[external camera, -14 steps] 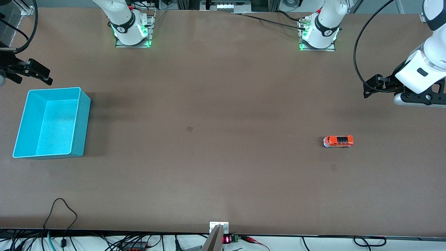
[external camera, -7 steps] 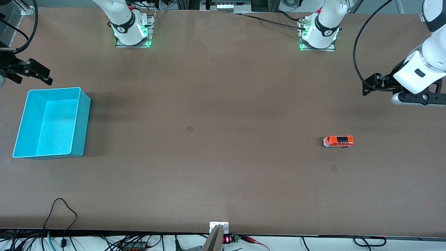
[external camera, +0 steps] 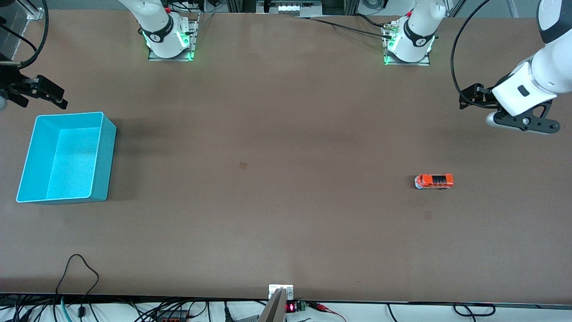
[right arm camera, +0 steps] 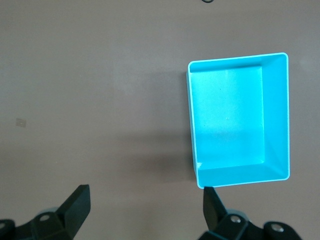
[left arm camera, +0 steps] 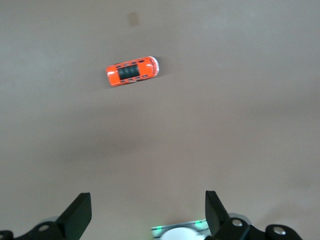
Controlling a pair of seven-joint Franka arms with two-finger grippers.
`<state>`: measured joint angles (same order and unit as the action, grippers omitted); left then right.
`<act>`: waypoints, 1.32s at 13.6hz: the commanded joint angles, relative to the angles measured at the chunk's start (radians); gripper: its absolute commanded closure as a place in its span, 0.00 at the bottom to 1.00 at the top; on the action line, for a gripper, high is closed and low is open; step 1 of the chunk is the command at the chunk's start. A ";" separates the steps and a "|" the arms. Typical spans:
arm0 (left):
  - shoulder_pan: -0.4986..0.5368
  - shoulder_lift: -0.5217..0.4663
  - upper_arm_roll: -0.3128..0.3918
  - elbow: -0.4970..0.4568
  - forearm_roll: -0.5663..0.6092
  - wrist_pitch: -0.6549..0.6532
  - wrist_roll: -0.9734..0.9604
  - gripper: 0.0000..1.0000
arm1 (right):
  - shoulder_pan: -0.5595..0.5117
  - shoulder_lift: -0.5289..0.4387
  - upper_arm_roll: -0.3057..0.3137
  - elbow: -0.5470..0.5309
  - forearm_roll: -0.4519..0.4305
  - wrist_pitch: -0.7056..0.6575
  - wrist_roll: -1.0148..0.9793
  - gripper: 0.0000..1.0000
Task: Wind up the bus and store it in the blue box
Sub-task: 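Lower the left gripper over the orange toy bus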
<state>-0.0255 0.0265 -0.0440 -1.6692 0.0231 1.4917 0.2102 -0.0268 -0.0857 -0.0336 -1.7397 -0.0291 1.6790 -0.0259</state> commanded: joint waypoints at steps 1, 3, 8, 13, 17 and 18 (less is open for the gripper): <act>0.016 0.026 -0.004 0.000 -0.002 -0.005 0.248 0.00 | 0.001 -0.003 0.001 0.005 0.005 -0.012 0.004 0.00; 0.022 0.058 -0.002 -0.004 0.000 0.031 0.419 0.00 | 0.001 -0.003 0.001 0.005 0.005 -0.012 0.004 0.00; 0.058 0.108 -0.002 -0.173 0.015 0.330 0.837 0.00 | 0.001 -0.002 0.001 0.005 0.005 -0.005 0.004 0.00; 0.122 0.294 -0.002 -0.264 0.015 0.735 1.245 0.00 | -0.001 -0.003 0.000 -0.006 0.005 -0.001 0.006 0.00; 0.154 0.380 -0.002 -0.335 0.015 0.968 1.365 0.00 | -0.005 0.017 0.000 -0.014 0.005 0.018 0.006 0.00; 0.154 0.389 -0.004 -0.354 0.015 1.014 1.364 0.00 | -0.005 0.023 0.000 -0.014 0.006 0.022 0.006 0.00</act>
<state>0.1252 0.4261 -0.0404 -1.9777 0.0252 2.4318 1.5401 -0.0276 -0.0732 -0.0355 -1.7477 -0.0291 1.6838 -0.0257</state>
